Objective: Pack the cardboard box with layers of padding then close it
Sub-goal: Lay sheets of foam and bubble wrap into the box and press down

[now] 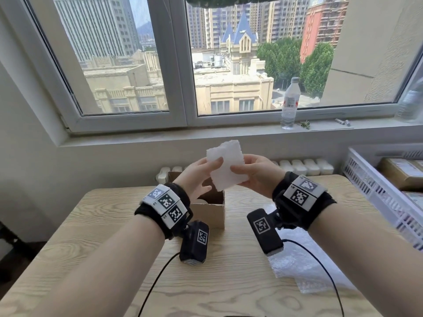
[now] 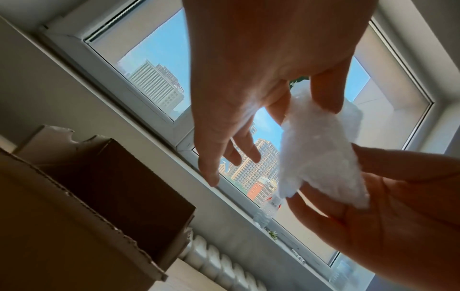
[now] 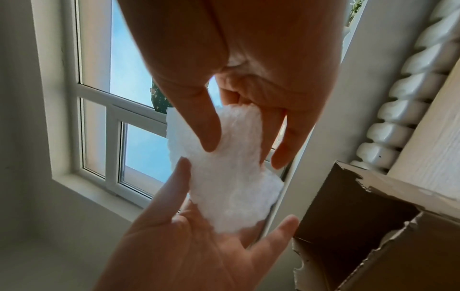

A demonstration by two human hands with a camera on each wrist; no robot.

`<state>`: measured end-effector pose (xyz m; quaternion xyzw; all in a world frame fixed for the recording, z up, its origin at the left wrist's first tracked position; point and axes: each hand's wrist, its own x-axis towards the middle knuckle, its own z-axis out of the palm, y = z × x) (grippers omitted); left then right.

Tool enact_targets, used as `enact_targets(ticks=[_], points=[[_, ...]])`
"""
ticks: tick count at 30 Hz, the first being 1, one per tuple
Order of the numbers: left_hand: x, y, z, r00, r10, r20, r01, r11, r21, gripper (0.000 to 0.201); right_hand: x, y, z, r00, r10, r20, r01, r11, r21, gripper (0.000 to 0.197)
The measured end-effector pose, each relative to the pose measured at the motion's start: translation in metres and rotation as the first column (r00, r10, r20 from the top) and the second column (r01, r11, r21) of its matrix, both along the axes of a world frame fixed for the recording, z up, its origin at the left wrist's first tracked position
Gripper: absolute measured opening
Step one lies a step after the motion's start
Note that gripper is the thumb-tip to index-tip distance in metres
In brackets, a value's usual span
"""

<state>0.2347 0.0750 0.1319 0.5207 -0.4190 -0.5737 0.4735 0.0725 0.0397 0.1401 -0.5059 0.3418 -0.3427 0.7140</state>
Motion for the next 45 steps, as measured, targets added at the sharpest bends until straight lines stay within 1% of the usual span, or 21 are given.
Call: enact_targets(ticks=[3,5,6,7,9,11,13,14,15,16,18,21,24,28,30,32,37,40,41,43,45], points=[[-0.005,-0.001,-0.004,0.995,0.011,0.095,-0.01,1.0,-0.012,0.033,0.004,-0.002,-0.011,0.987,-0.146,-0.07,0.145,0.989,-0.021,0.037],[-0.006,-0.009,-0.011,0.972,0.118,0.201,-0.112,0.993,-0.042,0.04,0.007,-0.003,-0.016,0.962,-0.249,-0.115,0.247,0.968,-0.036,0.035],[-0.003,-0.014,-0.017,0.937,0.168,0.307,-0.155,0.986,-0.068,0.043,0.008,-0.002,-0.017,0.95,-0.283,-0.132,0.281,0.959,-0.04,0.035],[0.002,-0.019,-0.024,0.874,0.199,0.444,-0.171,0.98,-0.103,0.042,0.009,-0.002,-0.018,0.938,-0.309,-0.153,0.305,0.951,-0.051,0.035],[0.018,-0.024,-0.042,0.674,0.144,0.724,-0.114,0.989,-0.091,0.042,0.011,-0.001,-0.02,0.918,-0.337,-0.206,0.322,0.941,-0.105,0.038],[0.036,-0.028,-0.06,0.411,-0.026,0.911,-0.013,0.999,0.035,0.057,0.012,-0.001,-0.024,0.886,-0.359,-0.292,0.309,0.929,-0.204,0.042],[0.048,-0.031,-0.073,0.116,-0.15,0.982,0.062,0.988,0.144,0.067,0.014,-0.001,-0.025,0.842,-0.385,-0.377,0.271,0.907,-0.322,0.042],[0.053,-0.031,-0.077,0.0,-0.198,0.98,0.08,0.977,0.197,0.066,0.014,-0.001,-0.025,0.828,-0.395,-0.398,0.253,0.896,-0.365,0.042],[0.058,-0.032,-0.081,-0.072,-0.244,0.967,0.08,0.965,0.249,0.062,0.015,-0.001,-0.025,0.82,-0.398,-0.411,0.235,0.89,-0.392,0.04],[0.061,-0.033,-0.086,-0.107,-0.284,0.953,0.076,0.953,0.292,0.058,0.015,-0.002,-0.025,0.816,-0.395,-0.423,0.218,0.887,-0.407,0.037],[0.067,-0.033,-0.096,-0.103,-0.361,0.927,0.068,0.927,0.368,0.05,0.015,-0.004,-0.026,0.809,-0.383,-0.446,0.18,0.883,-0.433,0.033],[0.07,-0.035,-0.108,-0.052,-0.447,0.893,0.094,0.888,0.45,0.046,0.016,-0.006,-0.032,0.797,-0.381,-0.469,0.143,0.873,-0.466,0.032],[0.073,-0.037,-0.117,-0.046,-0.413,0.909,0.077,0.906,0.416,0.051,0.018,-0.006,-0.039,0.783,-0.379,-0.494,0.121,0.871,-0.476,0.029],[0.074,-0.031,-0.119,-0.102,-0.381,0.919,0.135,0.91,0.393,0.062,0.024,-0.006,-0.044,0.752,-0.371,-0.545,0.094,0.878,-0.469,0.023],[0.073,-0.027,-0.116,-0.068,-0.37,0.927,0.183,0.908,0.376,0.062,0.027,-0.006,-0.046,0.754,-0.369,-0.544,0.117,0.889,-0.442,0.023],[0.07,-0.02,-0.114,-0.024,-0.383,0.924,0.221,0.899,0.378,0.062,0.029,-0.005,-0.047,0.729,-0.371,-0.575,0.099,0.889,-0.447,0.027],[0.056,0.012,-0.118,-0.001,-0.398,0.917,0.253,0.887,0.385,0.073,0.04,0.006,-0.07,0.62,-0.283,-0.732,-0.117,0.889,-0.442,0.04],[0.047,0.034,-0.121,-0.022,-0.39,0.92,0.259,0.887,0.382,0.074,0.051,0.019,-0.085,0.608,-0.188,-0.772,-0.259,0.872,-0.416,0.045],[0.045,0.04,-0.122,-0.031,-0.384,0.923,0.261,0.888,0.379,0.073,0.053,0.024,-0.09,0.578,-0.159,-0.8,-0.337,0.846,-0.412,0.047],[0.039,0.054,-0.122,-0.041,-0.366,0.93,0.262,0.894,0.363,0.07,0.057,0.033,-0.099,0.416,-0.179,-0.892,-0.527,0.751,-0.397,0.048],[0.036,0.065,-0.124,-0.04,-0.348,0.937,0.275,0.898,0.345,0.066,0.059,0.042,-0.11,0.289,-0.234,-0.928,-0.639,0.675,-0.369,0.043]])
